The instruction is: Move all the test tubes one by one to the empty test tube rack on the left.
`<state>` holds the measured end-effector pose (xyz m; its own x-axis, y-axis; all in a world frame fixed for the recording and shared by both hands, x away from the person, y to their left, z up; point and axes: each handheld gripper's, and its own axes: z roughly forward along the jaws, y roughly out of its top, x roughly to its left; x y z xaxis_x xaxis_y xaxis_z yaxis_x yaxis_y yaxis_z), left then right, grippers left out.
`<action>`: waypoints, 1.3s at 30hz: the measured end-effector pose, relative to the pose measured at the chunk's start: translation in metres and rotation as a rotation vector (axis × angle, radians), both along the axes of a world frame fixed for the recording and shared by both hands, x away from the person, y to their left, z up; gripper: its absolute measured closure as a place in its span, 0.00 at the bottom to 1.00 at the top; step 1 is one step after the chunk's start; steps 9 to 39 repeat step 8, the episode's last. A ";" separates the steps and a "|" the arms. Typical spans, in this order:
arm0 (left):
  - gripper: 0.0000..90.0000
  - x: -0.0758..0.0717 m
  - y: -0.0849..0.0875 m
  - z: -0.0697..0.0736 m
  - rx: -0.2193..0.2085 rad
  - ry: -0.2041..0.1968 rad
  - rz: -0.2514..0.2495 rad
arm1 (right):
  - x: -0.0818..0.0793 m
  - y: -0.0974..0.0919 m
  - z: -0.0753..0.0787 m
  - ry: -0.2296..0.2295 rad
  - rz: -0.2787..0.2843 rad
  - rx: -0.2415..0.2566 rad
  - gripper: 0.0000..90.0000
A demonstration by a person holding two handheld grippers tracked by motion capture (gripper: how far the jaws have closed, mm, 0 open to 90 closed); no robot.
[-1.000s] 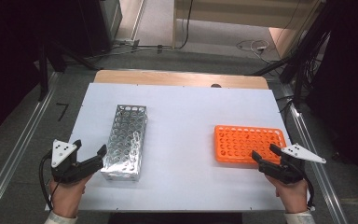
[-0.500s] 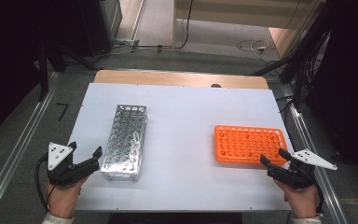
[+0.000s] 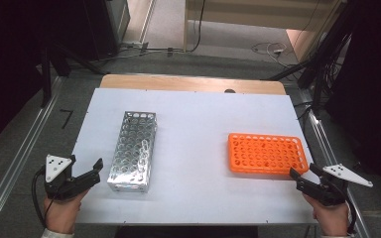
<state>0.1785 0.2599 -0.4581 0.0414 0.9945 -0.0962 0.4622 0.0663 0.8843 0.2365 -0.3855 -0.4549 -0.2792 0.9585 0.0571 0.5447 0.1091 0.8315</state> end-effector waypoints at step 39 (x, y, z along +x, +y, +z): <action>0.16 0.004 0.008 -0.013 -0.033 0.051 0.023 | -0.006 -0.016 -0.007 0.013 -0.037 -0.013 0.19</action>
